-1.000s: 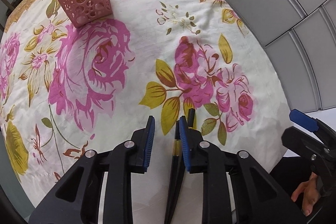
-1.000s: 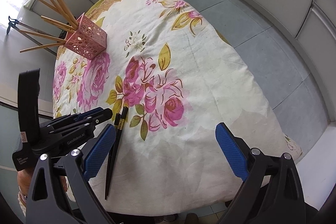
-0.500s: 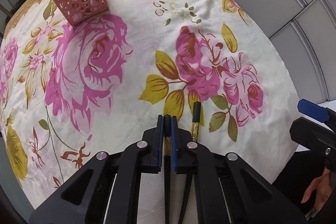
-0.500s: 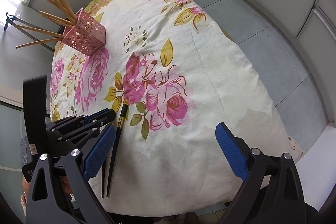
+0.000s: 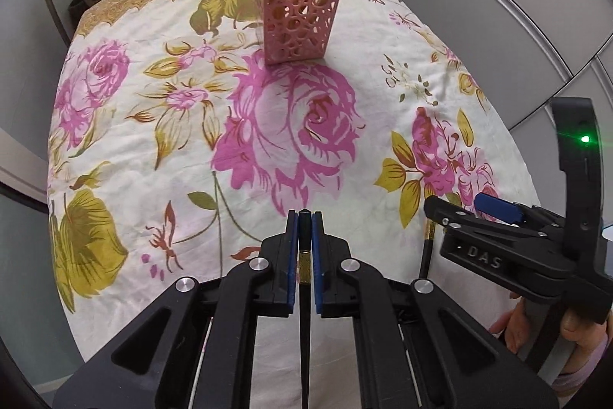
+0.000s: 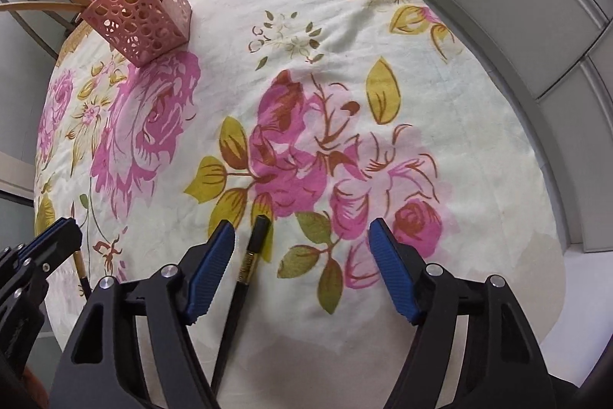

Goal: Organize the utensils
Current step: 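Grasp a dark chopstick with the left gripper while the right gripper grasps another, then carry both held dark chopsticks upright toward the pink pen holder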

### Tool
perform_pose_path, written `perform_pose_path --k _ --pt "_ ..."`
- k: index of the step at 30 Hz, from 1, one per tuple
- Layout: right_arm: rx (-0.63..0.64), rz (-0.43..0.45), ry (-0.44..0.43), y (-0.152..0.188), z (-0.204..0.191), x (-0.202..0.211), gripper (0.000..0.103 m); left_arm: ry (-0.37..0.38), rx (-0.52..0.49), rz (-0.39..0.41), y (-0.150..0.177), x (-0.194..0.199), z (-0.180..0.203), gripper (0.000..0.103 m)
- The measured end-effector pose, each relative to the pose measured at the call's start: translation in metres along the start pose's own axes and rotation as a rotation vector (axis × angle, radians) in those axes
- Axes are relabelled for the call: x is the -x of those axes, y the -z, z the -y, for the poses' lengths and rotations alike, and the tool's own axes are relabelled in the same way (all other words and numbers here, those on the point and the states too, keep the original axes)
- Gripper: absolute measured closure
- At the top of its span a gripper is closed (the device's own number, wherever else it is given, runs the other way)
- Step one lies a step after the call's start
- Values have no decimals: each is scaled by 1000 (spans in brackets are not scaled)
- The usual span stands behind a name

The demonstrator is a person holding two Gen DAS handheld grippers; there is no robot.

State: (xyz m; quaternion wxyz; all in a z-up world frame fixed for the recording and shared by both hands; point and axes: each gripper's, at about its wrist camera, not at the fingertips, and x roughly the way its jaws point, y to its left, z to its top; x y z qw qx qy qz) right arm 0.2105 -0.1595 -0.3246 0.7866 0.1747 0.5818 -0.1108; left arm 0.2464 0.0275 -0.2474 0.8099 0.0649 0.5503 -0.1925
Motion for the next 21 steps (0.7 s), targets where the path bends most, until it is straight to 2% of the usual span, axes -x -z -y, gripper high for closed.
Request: perform_pose_path --k 4,6,8,10,14,18,21 --pt "33 21 110 7 -21 -7 33 -16 2 23 2 7 -1 97" --pt "35 60 128 13 -25 -5 50 -26 1 46 1 7 4 97" --pt "93 83 116 16 -33 -3 90 -29 3 76 -1 11 7 97" --pt "110 91 97 19 -33 -3 95 -36 6 115 -3 21 9 97" --pt "59 101 9 19 -10 3 96 -48 6 179 -4 39 12 97" --pt "32 209 -46 11 4 37 96 -63 3 237 -6 54 18 97" --pt "27 325 -107 10 16 72 96 -66 9 289 -8 65 23 97"
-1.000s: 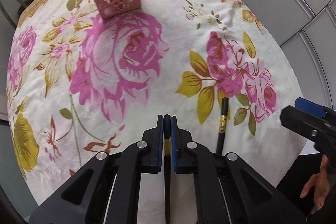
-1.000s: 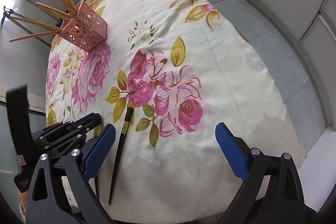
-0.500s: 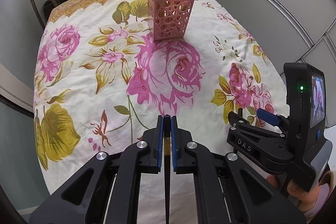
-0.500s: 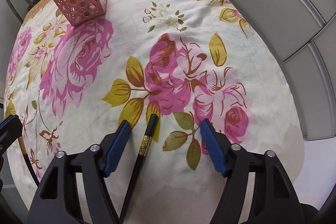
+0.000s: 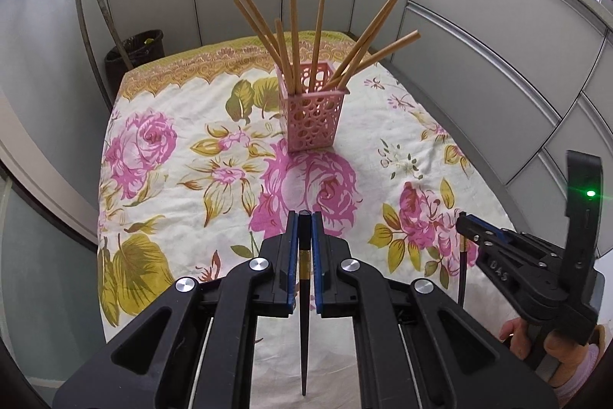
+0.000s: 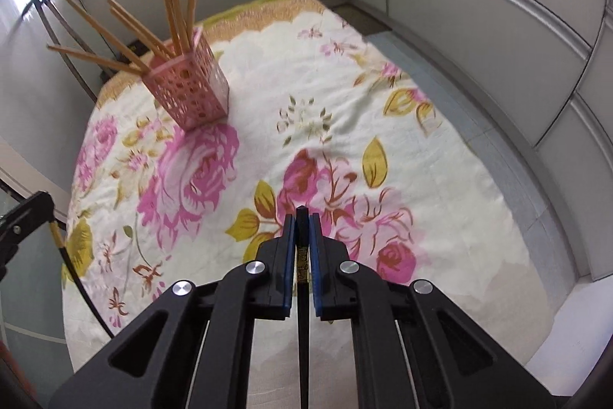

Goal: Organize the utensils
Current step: 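Carry both held dark chopsticks upright toward the pink pen holder, then lower the left gripper's dark chopstick into the pink holder and open it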

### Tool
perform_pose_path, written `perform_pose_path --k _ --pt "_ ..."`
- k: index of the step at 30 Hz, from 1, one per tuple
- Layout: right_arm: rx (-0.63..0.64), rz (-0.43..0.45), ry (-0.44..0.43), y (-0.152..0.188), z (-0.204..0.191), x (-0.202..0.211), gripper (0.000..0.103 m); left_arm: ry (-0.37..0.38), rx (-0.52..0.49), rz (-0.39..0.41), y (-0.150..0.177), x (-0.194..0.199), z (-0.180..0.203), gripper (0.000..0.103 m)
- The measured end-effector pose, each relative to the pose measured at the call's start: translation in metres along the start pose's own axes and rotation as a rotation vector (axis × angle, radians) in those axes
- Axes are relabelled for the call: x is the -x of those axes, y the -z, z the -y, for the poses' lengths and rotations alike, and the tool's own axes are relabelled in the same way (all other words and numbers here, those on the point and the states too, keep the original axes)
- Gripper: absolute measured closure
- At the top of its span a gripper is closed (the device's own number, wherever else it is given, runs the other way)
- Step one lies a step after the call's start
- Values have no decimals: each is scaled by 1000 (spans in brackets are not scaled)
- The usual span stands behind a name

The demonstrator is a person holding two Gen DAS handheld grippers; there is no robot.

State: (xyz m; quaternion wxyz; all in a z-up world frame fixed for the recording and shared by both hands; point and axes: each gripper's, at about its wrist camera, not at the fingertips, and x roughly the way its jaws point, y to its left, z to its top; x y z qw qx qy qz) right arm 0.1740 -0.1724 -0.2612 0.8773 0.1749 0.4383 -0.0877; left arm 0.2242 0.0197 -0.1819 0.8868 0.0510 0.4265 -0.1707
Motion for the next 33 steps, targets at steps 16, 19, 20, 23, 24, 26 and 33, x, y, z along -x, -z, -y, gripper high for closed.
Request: perform_pose_path --k 16,19,20,23,24,26,33 --pt "16 457 -219 -87 14 133 96 62 81 477 -96 93 14 97" --pt "14 474 -240 -108 15 143 96 32 58 502 -125 92 21 97" --pt "15 482 -246 -114 15 145 96 28 52 506 -132 91 23 97" --pt "26 505 -249 -128 17 151 96 -8 35 510 -152 81 29 97" --pt "26 507 -252 -131 18 151 96 -15 32 506 -156 76 29 97" --pt "23 510 -257 -137 21 152 96 -42 24 500 -164 63 31 97" --pt "20 508 -259 -144 23 145 95 -89 25 395 -173 7 24 96"
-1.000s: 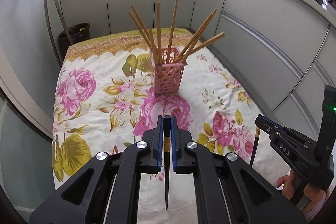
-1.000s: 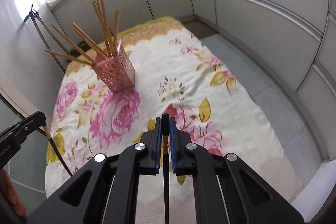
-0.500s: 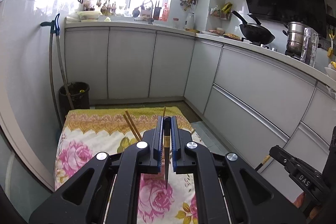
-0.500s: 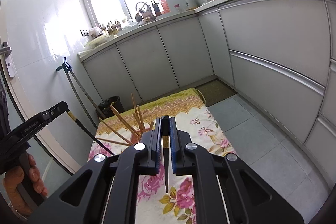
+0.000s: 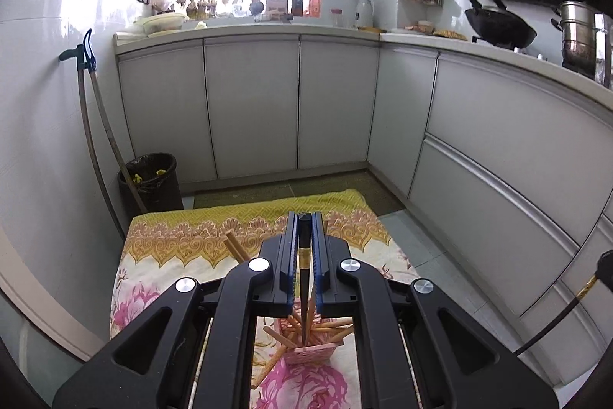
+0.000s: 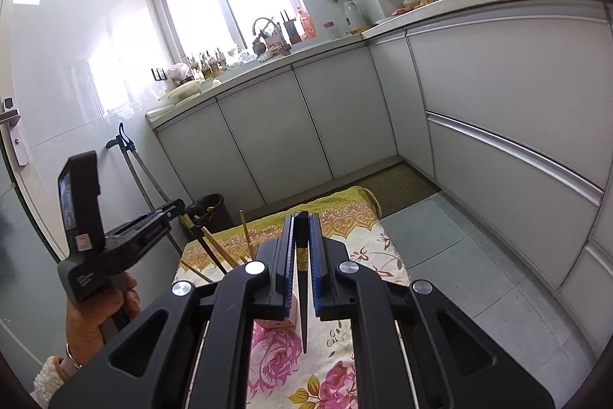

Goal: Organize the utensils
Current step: 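Lower the left gripper's dark chopstick into the pink holder and open it, then lower the right gripper's dark chopstick into the pink holder and open it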

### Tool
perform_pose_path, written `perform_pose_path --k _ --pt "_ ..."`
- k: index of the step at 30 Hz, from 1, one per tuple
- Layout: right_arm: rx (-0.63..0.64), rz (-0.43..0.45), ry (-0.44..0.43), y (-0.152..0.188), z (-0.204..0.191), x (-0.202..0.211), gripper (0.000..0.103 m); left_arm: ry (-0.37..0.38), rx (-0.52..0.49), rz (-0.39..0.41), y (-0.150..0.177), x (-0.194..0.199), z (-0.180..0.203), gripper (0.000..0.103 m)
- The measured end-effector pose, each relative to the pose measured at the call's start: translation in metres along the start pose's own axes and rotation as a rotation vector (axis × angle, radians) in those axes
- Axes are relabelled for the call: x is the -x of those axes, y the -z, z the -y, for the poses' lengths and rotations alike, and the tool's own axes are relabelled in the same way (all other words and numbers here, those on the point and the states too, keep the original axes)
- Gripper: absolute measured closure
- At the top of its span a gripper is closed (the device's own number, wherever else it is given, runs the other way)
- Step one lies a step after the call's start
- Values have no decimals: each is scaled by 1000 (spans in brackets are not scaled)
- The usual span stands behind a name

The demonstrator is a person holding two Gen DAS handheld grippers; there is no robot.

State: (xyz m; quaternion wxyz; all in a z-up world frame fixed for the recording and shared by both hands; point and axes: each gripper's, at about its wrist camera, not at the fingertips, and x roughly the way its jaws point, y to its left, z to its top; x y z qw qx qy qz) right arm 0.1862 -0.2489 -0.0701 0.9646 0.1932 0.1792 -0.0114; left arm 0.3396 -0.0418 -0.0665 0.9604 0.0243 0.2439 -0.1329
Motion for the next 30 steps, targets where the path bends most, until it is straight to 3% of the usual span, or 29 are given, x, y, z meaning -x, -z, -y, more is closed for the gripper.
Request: perform_pose_path --k 1,4,5,9,12,16,23,30 --pt "-1 0 -2 1 0 0 96 1 -5 -7 4 -2 -1 94" --pt "-3 -1 -14 1 -3 0 96 -15 -9 14 10 6 -3 64" --pt "-3 1 -19 2 -5 1 96 -12 -3 30 10 14 -5 62" --pt "1 3 -58 -7 -20 3 96 1 16 95 3 57 -10 62" --pt "14 29 -92 -17 -37 5 96 -30 30 142 5 94 -17 62" --pt "25 66 -124 -29 -60 -3 96 -75 79 128 19 122 -37 52" --pt "62 124 -128 -30 -93 -47 96 -143 136 86 56 128 -67 50" --pt "118 79 -78 3 -103 -118 96 -161 157 36 68 113 -89 50"
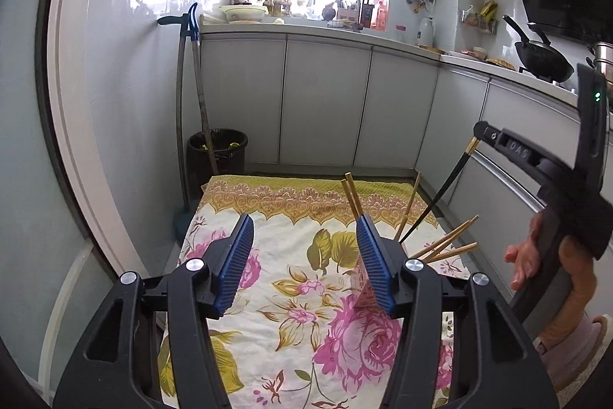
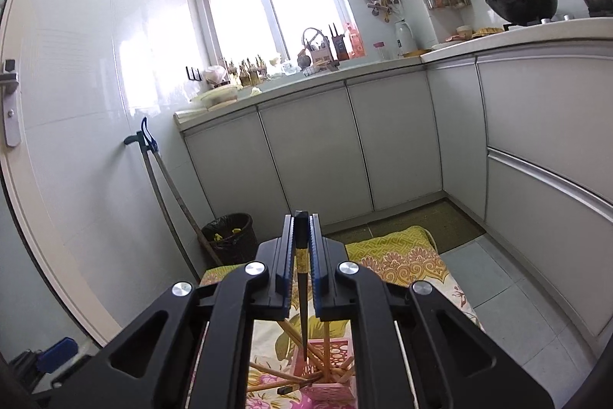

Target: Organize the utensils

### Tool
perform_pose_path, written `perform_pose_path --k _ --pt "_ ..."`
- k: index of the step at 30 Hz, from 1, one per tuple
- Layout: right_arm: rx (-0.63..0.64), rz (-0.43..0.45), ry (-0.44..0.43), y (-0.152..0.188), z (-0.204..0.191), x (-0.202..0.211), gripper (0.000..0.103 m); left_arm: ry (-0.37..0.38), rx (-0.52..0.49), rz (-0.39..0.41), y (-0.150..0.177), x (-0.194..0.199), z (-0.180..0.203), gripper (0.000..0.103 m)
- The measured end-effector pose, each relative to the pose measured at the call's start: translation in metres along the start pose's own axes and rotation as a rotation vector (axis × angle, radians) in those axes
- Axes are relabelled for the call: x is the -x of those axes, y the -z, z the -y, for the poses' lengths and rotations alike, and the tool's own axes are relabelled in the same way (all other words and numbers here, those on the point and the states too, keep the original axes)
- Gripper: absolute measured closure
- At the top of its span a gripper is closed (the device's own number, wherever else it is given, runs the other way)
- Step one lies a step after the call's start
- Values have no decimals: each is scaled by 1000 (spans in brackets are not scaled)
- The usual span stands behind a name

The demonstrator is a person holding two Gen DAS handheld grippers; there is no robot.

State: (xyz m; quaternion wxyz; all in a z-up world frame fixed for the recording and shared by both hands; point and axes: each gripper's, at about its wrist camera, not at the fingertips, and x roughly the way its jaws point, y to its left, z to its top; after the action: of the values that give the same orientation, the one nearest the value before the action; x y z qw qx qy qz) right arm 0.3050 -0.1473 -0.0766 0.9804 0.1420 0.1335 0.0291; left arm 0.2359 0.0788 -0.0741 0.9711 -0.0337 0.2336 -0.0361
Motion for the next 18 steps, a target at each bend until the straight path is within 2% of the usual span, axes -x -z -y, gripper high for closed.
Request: perform_pose_path --k 3,4,6,7,8,10,13,16,18 --pt "25 -31 11 19 1 -22 95 -6 8 -14 2 -3 -6 48" --pt "27 -39 14 24 2 -26 94 -11 9 -17 4 -5 -7 45" --pt "24 -53 17 30 2 -29 78 -17 7 -25 7 -7 -6 38" --pt "17 -52 20 30 2 -27 56 -22 5 -27 8 -8 -5 35" --pt "7 -37 19 30 3 -21 44 -29 0 -29 9 -9 -3 32" --pt "2 -9 16 25 0 -5 38 -46 0 -30 12 -9 1 26" --pt "13 -8 73 17 -2 24 20 -90 19 -8 10 0 4 17" --pt "28 11 172 15 7 69 14 -125 38 44 7 25 8 8" --pt "35 34 269 19 15 107 13 -139 45 76 9 45 12 7"
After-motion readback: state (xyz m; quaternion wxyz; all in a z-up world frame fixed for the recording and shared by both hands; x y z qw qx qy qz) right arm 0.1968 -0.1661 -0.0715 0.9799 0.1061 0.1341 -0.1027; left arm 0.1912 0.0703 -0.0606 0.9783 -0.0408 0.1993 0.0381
